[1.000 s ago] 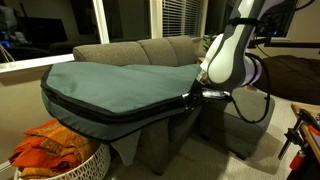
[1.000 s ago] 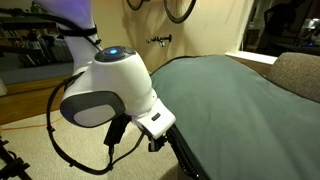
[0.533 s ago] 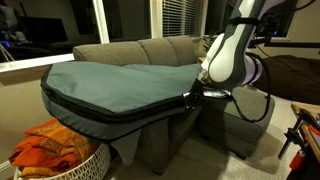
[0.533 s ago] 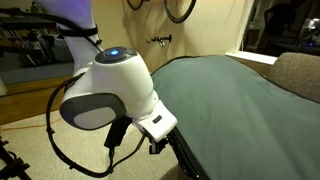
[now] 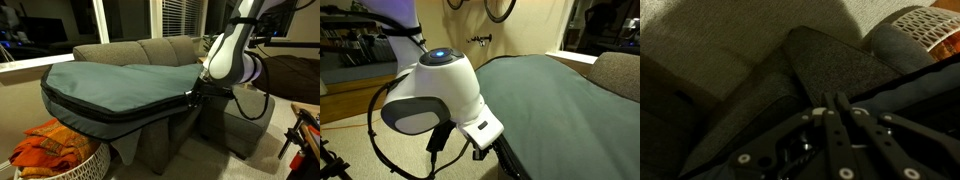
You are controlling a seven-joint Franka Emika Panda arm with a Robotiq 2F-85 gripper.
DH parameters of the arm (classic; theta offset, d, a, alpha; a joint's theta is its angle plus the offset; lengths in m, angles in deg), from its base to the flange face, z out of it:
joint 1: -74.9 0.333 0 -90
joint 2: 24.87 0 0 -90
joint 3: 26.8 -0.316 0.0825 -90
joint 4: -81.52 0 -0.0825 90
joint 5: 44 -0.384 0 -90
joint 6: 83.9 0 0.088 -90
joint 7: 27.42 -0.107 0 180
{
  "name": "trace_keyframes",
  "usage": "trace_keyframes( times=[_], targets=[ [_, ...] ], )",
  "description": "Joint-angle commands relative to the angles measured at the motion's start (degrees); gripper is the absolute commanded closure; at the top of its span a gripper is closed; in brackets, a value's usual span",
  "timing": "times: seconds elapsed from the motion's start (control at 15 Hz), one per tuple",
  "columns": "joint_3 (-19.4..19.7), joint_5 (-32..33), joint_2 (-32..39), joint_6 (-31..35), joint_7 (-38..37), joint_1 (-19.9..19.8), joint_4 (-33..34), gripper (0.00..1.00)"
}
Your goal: Move the zip to the right
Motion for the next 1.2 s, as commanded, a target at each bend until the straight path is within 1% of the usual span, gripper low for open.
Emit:
trace_keyframes(
  times=[0.0, 0.47, 0.8, 0.87, 0.93, 1.07, 1.13],
  targets=[
    [0.0, 1.1, -4.8, -1.4, -0.5, -6.2, -5.2, 0.99],
    [-1.6, 0.7, -4.9, -2.0, -0.7, -8.6, -5.3, 0.99],
    [-0.3, 0.3, -5.2, -3.1, 0.0, -7.0, -4.9, 0.99],
    [-0.1, 0.3, -5.2, -3.3, 0.1, -6.5, -4.7, 0.91],
    [0.2, 0.2, -5.3, -3.8, 0.3, -5.7, -4.5, 0.69],
    [1.2, -0.2, -5.5, -4.6, 0.7, -3.7, -4.2, 0.66],
    [2.2, -0.5, -5.5, -4.9, 1.0, -2.2, -4.2, 0.61]
  ],
)
